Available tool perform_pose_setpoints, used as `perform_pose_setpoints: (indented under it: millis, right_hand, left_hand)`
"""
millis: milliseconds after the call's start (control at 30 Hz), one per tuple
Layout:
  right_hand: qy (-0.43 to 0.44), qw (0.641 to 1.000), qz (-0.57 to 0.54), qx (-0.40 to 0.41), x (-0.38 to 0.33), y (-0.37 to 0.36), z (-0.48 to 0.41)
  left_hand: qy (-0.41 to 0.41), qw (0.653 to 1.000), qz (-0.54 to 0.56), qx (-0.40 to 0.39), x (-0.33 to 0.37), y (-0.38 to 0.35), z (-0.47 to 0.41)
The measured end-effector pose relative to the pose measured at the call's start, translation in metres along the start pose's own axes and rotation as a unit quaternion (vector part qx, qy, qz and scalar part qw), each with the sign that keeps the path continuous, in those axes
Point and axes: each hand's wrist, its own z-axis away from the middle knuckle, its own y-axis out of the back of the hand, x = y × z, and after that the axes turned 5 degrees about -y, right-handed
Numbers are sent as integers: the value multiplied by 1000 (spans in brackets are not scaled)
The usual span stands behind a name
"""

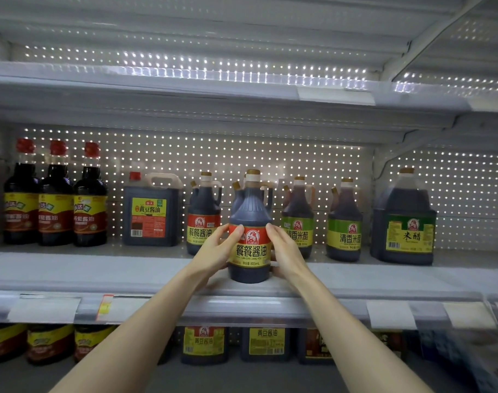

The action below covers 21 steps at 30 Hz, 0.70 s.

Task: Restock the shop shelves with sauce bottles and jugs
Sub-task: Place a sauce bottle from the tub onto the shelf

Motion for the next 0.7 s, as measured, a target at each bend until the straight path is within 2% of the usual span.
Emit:
perform_pose_setpoints:
  millis: [133, 400, 700]
  right_hand:
    - [23, 1000, -6, 12, -9, 3, 9]
    - [101, 994, 45, -3, -47, 9, 52]
    - [135, 989, 25, -57, -59, -44, 95]
  left_hand:
    - [-13, 999, -38, 28, 7, 7, 8]
    - [-95, 987, -101, 83, 52, 16, 50]
    - [-110, 969, -158, 156, 73, 69, 138]
